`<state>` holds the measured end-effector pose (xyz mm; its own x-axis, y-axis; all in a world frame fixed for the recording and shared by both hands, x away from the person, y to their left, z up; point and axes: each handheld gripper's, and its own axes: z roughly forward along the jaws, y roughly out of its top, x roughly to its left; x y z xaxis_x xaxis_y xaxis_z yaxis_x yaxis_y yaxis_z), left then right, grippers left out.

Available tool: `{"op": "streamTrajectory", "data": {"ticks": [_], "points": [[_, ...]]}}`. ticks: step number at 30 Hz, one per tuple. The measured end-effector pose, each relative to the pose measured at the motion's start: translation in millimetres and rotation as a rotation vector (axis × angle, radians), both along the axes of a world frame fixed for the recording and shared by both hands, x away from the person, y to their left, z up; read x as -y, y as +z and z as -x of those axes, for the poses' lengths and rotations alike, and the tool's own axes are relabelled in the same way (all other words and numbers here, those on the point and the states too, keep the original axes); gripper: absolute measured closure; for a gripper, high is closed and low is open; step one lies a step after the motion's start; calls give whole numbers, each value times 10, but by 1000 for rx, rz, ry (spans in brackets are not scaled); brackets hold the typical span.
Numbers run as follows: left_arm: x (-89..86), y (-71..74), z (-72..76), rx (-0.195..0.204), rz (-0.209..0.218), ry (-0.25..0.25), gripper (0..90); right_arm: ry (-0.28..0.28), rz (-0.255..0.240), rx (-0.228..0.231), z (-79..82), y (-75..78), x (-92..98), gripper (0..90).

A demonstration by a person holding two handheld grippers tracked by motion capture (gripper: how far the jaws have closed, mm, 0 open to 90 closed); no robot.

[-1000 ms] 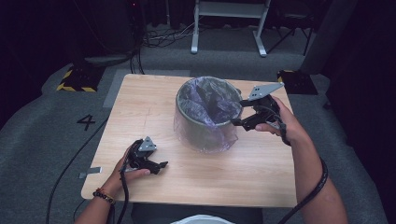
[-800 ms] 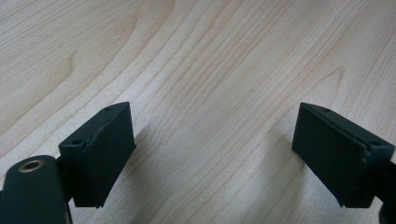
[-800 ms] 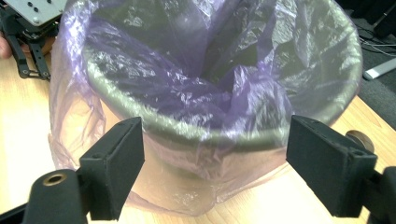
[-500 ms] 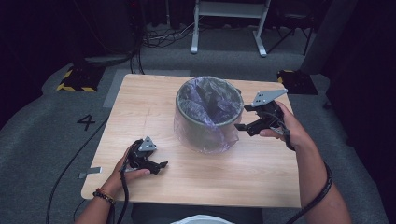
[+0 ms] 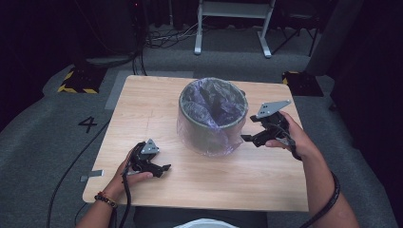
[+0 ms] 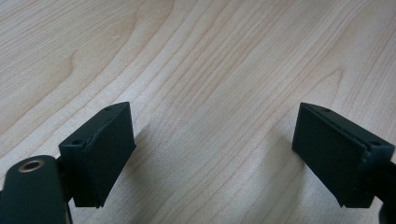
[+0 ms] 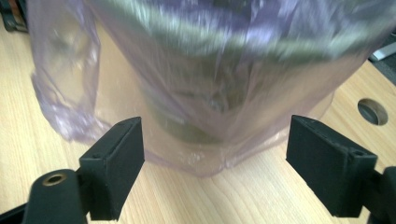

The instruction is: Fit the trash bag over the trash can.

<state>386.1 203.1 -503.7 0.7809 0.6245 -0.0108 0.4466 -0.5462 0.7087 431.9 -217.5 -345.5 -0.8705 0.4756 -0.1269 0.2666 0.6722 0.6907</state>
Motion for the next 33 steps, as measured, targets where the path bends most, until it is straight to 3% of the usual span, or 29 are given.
{"op": "streamTrajectory", "data": {"ticks": [33], "points": [[1, 0, 1, -1, 0, 0, 128, -19, 86, -135, 68, -810, 133, 206]]}}
